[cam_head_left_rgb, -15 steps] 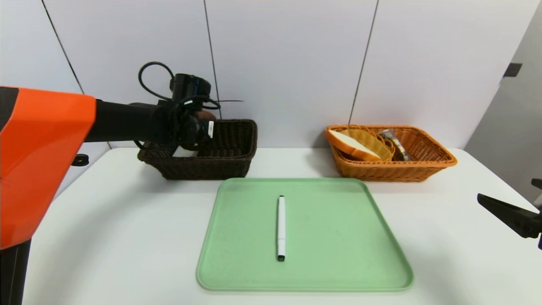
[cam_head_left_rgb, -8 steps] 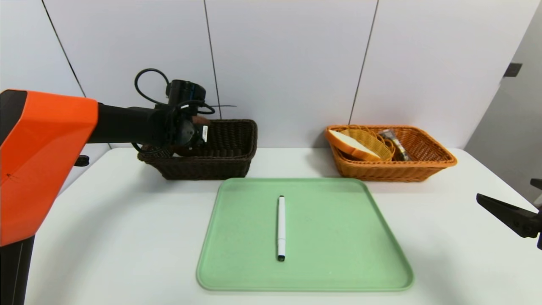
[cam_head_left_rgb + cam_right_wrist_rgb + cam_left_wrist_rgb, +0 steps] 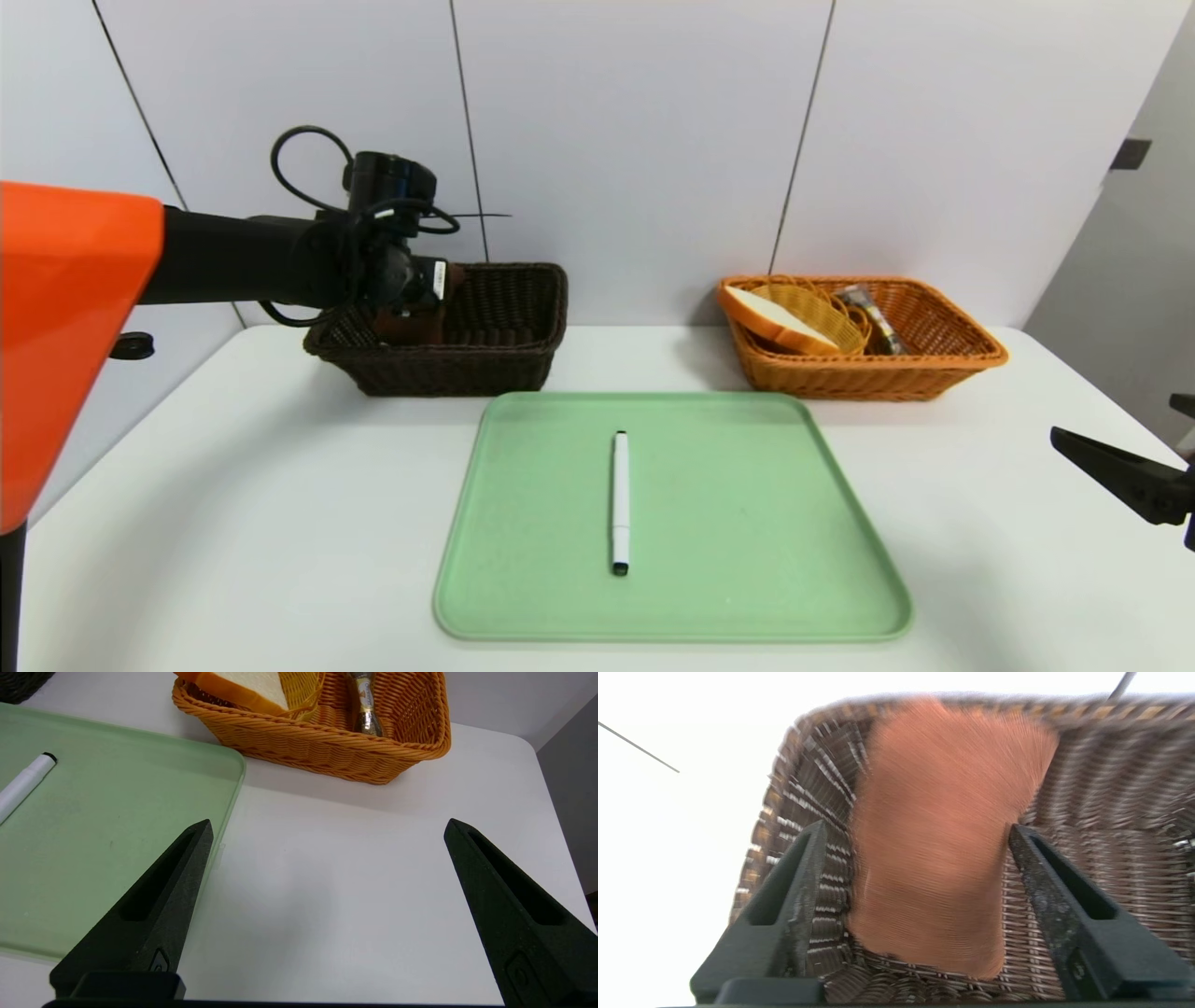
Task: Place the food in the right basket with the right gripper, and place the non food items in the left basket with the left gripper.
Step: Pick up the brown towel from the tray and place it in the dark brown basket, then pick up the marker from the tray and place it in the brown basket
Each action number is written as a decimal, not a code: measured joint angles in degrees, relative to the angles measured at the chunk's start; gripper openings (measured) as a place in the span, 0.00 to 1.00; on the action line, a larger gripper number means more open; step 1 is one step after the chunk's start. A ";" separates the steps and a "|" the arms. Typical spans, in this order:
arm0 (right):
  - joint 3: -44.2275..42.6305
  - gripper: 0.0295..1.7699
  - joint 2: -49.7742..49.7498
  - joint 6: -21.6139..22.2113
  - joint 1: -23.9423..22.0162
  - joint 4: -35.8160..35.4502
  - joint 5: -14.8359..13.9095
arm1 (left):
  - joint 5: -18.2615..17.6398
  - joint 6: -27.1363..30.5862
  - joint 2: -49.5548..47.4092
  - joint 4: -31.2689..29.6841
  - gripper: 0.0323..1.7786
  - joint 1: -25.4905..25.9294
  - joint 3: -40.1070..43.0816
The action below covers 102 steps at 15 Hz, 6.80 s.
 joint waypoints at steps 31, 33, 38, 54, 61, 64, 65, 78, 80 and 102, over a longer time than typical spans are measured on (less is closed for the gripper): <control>4.34 0.97 -3.45 -1.66 0.01 0.77 -0.30 | 8.18 -31.61 -16.46 19.52 0.95 -36.38 21.05; 5.16 0.97 -4.02 -1.66 0.01 0.63 -0.30 | 8.05 -31.74 -16.24 18.85 0.95 -37.36 19.50; 5.41 0.97 -4.61 -1.76 0.01 0.52 -0.52 | 7.88 -34.15 -12.54 18.85 0.95 -40.05 16.04; 2.79 0.97 -4.30 -1.66 0.01 0.44 -0.50 | 7.98 -42.56 -0.22 19.26 0.95 -40.70 15.70; 2.63 0.97 -4.22 -1.76 0.01 0.66 -0.50 | 8.01 -44.51 1.83 19.29 0.95 -40.70 14.21; 2.95 0.97 -4.39 -1.73 0.01 0.74 -0.56 | 8.23 -44.29 2.16 19.54 0.95 -40.70 14.52; 2.99 0.97 -4.44 -1.76 0.01 0.74 -0.56 | 8.23 -44.34 2.32 19.54 0.95 -40.70 14.69; 3.10 0.97 -4.49 -1.66 -0.05 0.83 -0.59 | 9.28 -44.62 2.93 19.82 0.49 -40.70 15.85; 3.12 0.97 -4.49 -1.66 -0.05 0.83 -0.59 | 9.29 -44.75 2.90 19.70 0.45 -40.70 16.25; 4.50 0.97 -5.45 -1.73 0.01 0.85 -0.59 | 9.12 -40.09 -2.32 19.81 0.11 -40.73 16.14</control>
